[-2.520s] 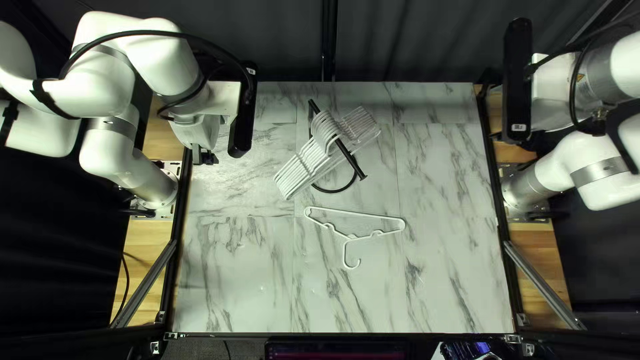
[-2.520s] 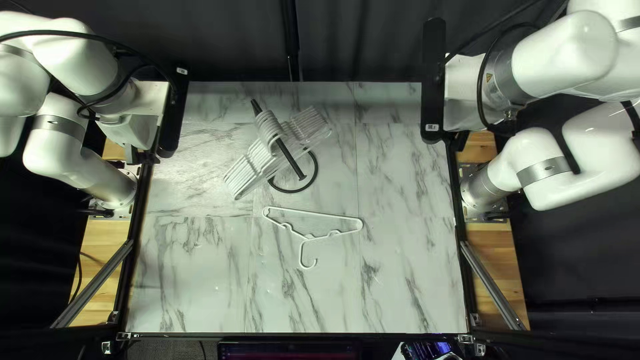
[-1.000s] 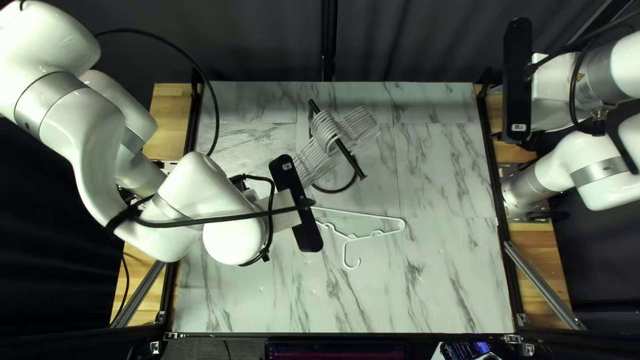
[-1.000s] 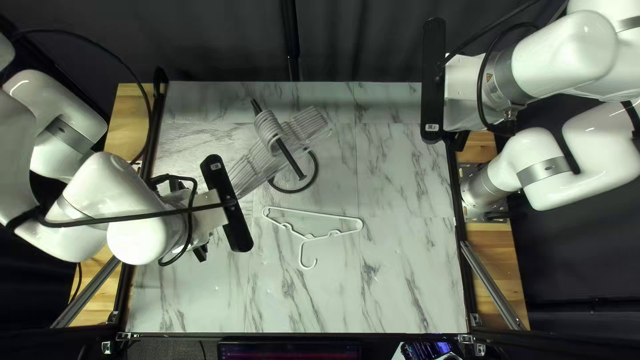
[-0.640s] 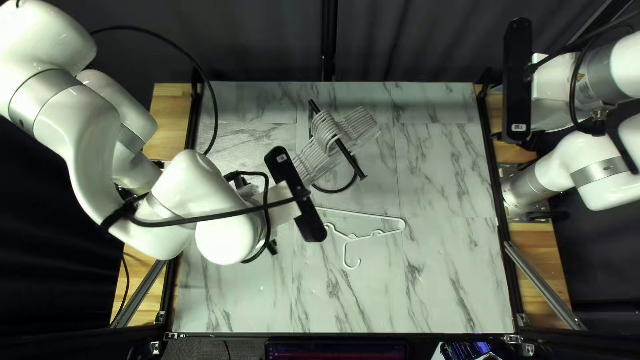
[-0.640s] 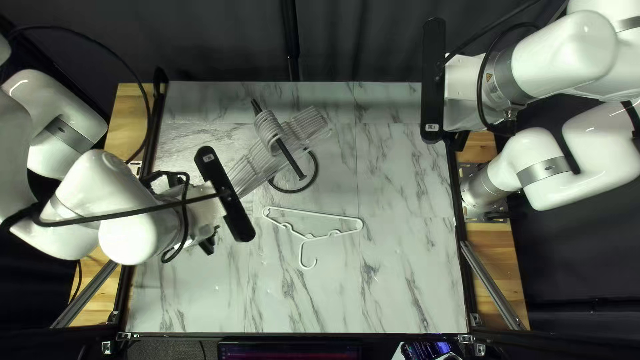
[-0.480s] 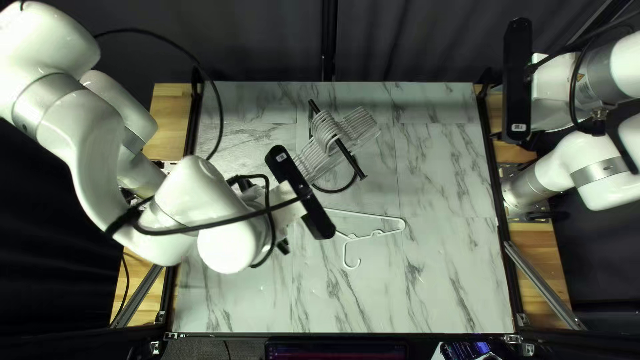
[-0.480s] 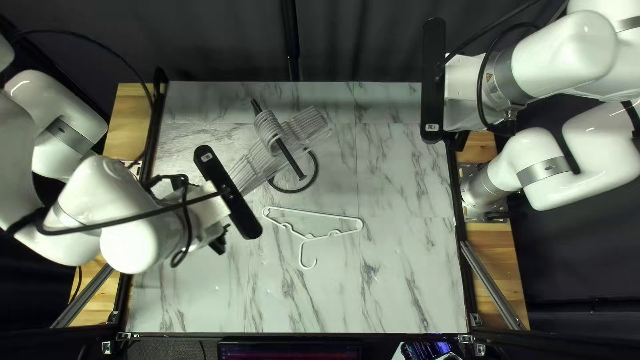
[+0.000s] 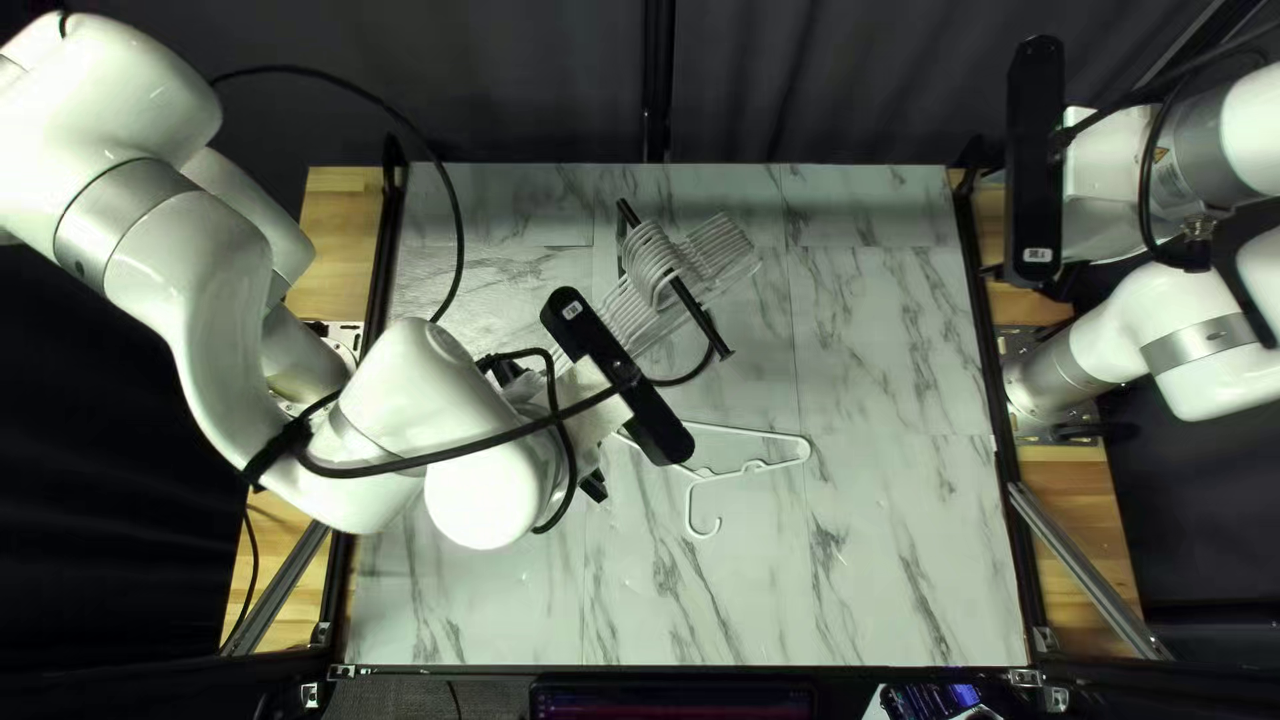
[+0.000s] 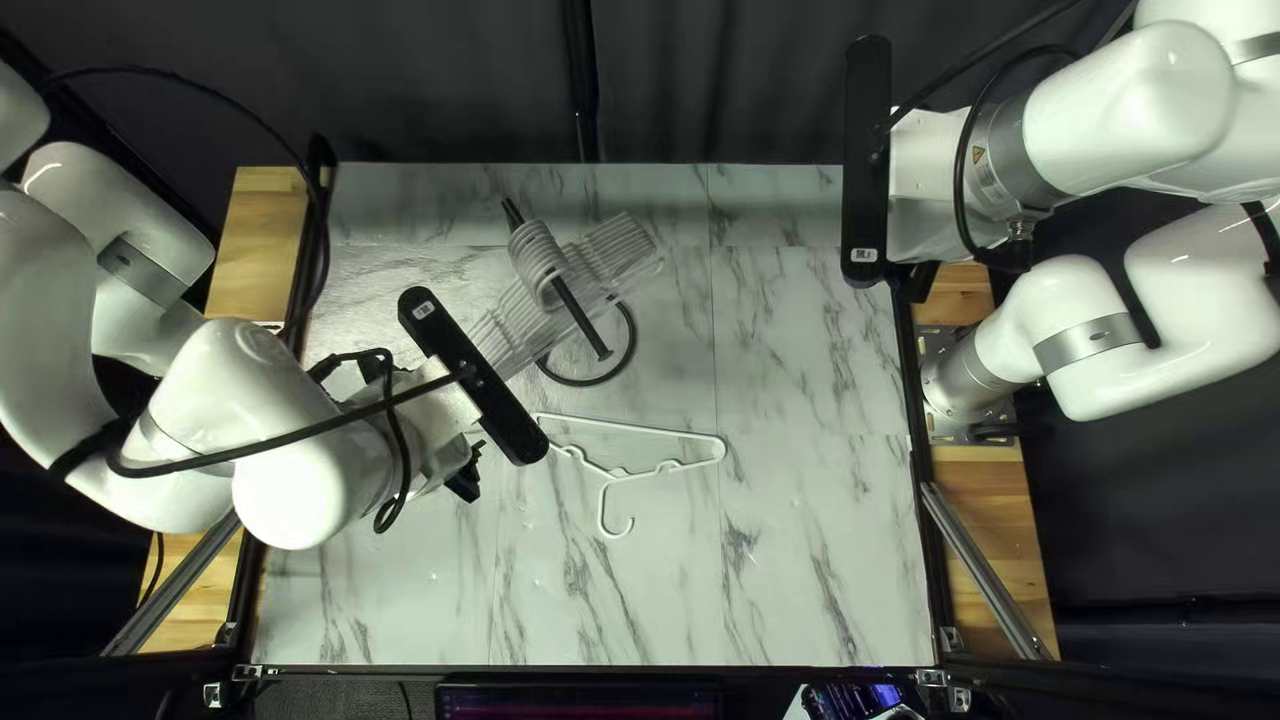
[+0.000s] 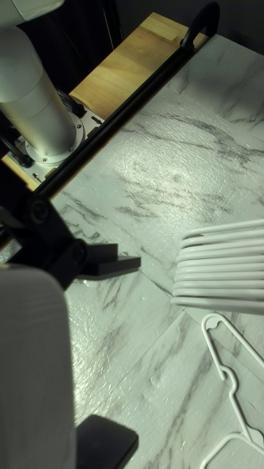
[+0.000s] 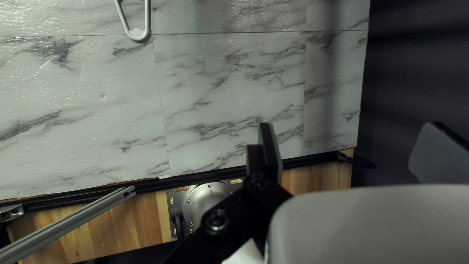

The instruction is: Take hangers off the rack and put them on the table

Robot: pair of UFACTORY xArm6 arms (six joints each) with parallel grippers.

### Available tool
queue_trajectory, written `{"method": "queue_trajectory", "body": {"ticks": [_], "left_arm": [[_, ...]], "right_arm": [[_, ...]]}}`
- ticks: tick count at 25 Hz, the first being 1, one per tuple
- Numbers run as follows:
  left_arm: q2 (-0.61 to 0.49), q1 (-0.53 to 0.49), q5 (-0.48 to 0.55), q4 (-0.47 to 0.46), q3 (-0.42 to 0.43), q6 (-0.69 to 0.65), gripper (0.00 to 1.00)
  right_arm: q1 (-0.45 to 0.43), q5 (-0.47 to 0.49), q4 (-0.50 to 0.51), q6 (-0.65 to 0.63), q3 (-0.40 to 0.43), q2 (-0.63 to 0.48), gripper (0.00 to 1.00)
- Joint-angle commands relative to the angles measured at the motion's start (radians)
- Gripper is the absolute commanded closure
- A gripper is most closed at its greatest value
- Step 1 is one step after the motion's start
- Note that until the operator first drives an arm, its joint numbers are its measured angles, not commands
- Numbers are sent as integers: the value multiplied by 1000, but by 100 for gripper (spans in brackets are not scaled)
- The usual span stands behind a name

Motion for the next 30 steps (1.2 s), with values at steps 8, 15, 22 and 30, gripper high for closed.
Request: {"method": "queue_trajectory", "body": {"ticks": [8,15,22,30], "left_arm": [[-89,44,-194,28,176,90,0],[117,22,-132,79,13,-4,0],[124,9,-106,94,7,-34,0],[6,12,-233,147,135,-27,0]], "right_arm": [[0,0,0,0,0,0,0],[0,0,0,0,0,0,0],[0,0,0,0,0,0,0],[0,0,0,0,0,0,0]]}}
